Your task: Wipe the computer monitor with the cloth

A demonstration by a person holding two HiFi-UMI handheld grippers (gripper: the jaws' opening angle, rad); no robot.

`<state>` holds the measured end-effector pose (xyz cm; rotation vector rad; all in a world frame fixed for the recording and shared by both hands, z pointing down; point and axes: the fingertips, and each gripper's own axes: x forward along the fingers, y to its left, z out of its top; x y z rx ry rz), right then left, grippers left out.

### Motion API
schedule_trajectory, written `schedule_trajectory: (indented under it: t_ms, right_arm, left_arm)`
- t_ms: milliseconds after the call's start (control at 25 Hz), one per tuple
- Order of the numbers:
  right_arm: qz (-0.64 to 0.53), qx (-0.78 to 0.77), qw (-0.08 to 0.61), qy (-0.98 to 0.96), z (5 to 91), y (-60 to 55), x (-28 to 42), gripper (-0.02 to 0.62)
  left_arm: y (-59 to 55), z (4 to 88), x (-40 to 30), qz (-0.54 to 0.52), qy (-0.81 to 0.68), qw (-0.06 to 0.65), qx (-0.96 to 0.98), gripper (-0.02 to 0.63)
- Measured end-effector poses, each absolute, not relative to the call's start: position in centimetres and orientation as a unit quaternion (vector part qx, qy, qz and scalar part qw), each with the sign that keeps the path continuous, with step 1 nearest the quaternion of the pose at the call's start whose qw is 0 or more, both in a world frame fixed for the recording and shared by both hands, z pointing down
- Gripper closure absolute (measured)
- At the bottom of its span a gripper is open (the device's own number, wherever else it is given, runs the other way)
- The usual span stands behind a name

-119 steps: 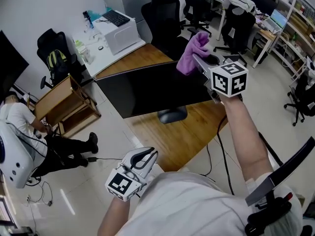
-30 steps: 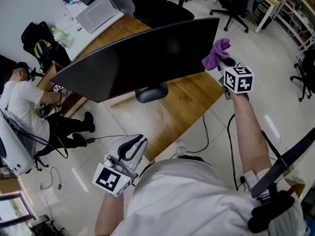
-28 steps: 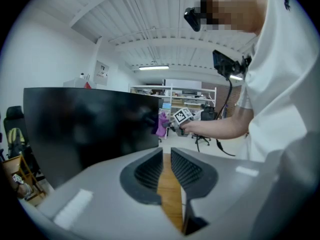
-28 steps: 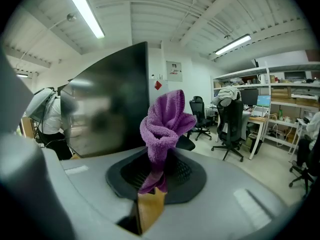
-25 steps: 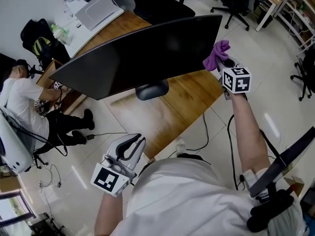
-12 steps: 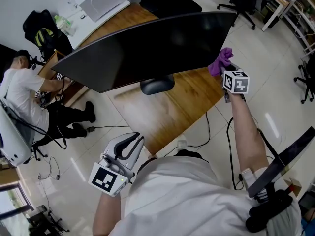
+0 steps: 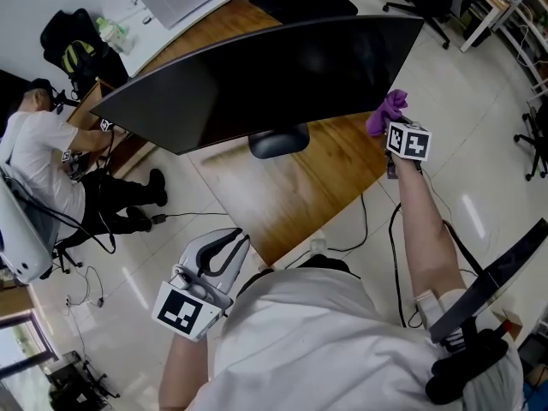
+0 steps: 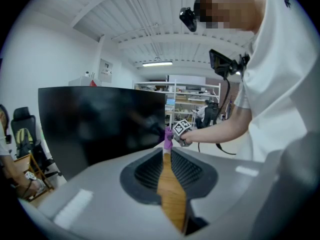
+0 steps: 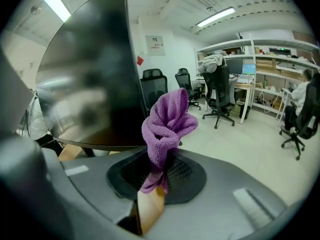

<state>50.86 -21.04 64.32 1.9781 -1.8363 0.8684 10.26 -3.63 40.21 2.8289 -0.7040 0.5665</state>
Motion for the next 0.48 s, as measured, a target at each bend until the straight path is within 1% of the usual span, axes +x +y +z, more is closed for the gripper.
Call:
schedule_trajectory:
  t_ms: [480]
  right_arm:
    - [0.382,0.712,0.034,-0.588,64.6,-21.0,49.3,0.538]
  left_arm:
    - [-3.5,40.4,9.1,0.184,-0.234,0.090,0.950,0.535]
